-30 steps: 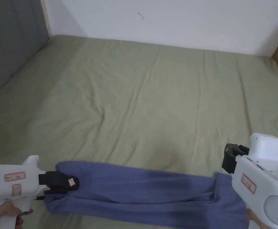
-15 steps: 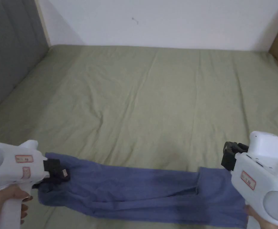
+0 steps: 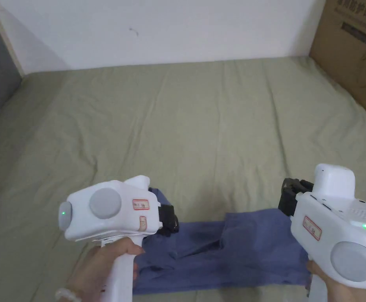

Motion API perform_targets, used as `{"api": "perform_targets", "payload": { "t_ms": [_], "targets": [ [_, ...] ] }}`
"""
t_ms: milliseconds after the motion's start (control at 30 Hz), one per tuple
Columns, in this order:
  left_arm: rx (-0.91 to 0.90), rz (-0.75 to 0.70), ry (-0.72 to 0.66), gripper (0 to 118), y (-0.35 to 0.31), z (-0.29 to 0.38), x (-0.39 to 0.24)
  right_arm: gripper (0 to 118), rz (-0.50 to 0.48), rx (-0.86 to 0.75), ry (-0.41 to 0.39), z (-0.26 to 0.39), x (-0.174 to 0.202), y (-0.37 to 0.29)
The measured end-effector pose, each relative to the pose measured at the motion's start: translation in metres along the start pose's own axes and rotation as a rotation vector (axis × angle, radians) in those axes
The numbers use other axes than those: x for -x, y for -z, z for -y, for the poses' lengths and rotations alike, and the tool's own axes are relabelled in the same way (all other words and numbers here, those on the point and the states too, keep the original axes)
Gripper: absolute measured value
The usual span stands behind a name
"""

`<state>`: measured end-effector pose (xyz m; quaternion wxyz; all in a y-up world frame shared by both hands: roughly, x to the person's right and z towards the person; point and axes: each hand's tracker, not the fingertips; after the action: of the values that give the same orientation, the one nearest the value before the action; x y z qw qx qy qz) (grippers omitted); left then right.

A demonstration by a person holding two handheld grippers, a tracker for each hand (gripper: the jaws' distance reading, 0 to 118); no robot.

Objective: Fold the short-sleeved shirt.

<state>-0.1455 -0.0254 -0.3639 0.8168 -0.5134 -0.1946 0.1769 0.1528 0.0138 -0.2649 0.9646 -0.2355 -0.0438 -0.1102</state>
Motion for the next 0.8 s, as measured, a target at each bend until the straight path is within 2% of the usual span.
{"api": "perform_targets", "payload": {
  "t_ms": [33, 67, 133, 167, 200, 267, 333, 433, 467, 500, 533, 567, 600, 633, 667, 800],
  "targets": [
    [0.006, 0.03, 0.019, 13, 0.01, 0.001, -0.003, 2, 0.005, 0.0, 0.011, 0.0, -0.004, 0.0],
    [0.025, 0.086, 0.018, 33, 0.021, 0.005, -0.012, 2, 0.01, 0.003, 0.022, 0.0, -0.009, 0.001],
    [0.064, 0.114, -0.007, 83, 0.04, 0.007, -0.016, 2, 0.016, 0.016, 0.042, 0.002, -0.016, 0.004],
    [0.068, 0.131, -0.022, 102, 0.047, 0.009, -0.018, 2, 0.018, 0.021, 0.049, 0.003, -0.019, 0.005],
    [0.08, 0.15, -0.034, 104, 0.051, 0.012, -0.021, 2, 0.02, 0.026, 0.052, 0.004, -0.021, 0.006],
    [0.058, 0.14, -0.039, 103, 0.048, 0.011, -0.019, 2, 0.027, 0.032, 0.052, 0.007, -0.023, 0.006],
    [0.043, 0.206, -0.065, 103, 0.039, 0.01, -0.015, 2, 0.026, 0.038, 0.051, 0.008, -0.026, 0.007],
    [-0.037, 0.282, -0.18, 102, 0.02, 0.006, 0.009, 2, 0.025, 0.044, 0.057, 0.008, -0.029, 0.008],
    [-0.08, 0.295, -0.213, 94, 0.013, 0.005, 0.022, 2, 0.024, 0.044, 0.063, 0.009, -0.03, 0.009],
    [-0.115, 0.289, -0.241, 77, 0.007, 0.006, 0.034, 2, 0.019, 0.045, 0.069, 0.009, -0.031, 0.009],
    [-0.128, 0.248, -0.254, 50, 0.007, 0.009, 0.04, 2, 0.018, 0.046, 0.072, 0.009, -0.031, 0.01],
    [-0.135, 0.191, -0.253, 11, 0.006, 0.012, 0.042, 2, 0.017, 0.047, 0.074, 0.009, -0.031, 0.01],
    [-0.154, 0.156, -0.265, 5, 0.007, 0.015, 0.044, 2, 0.015, 0.048, 0.075, 0.01, -0.031, 0.011],
    [-0.11, 0.062, -0.214, 5, 0.009, 0.019, 0.049, 2, 0.014, 0.051, 0.077, 0.01, -0.031, 0.011],
    [-0.078, 0.027, -0.169, 5, 0.012, 0.023, 0.051, 2, 0.012, 0.053, 0.079, 0.01, -0.031, 0.012],
    [0.024, 0.138, -0.147, 5, 0.039, 0.041, 0.031, 2, 0.006, 0.059, 0.083, 0.012, -0.031, 0.012]
  ]
}}
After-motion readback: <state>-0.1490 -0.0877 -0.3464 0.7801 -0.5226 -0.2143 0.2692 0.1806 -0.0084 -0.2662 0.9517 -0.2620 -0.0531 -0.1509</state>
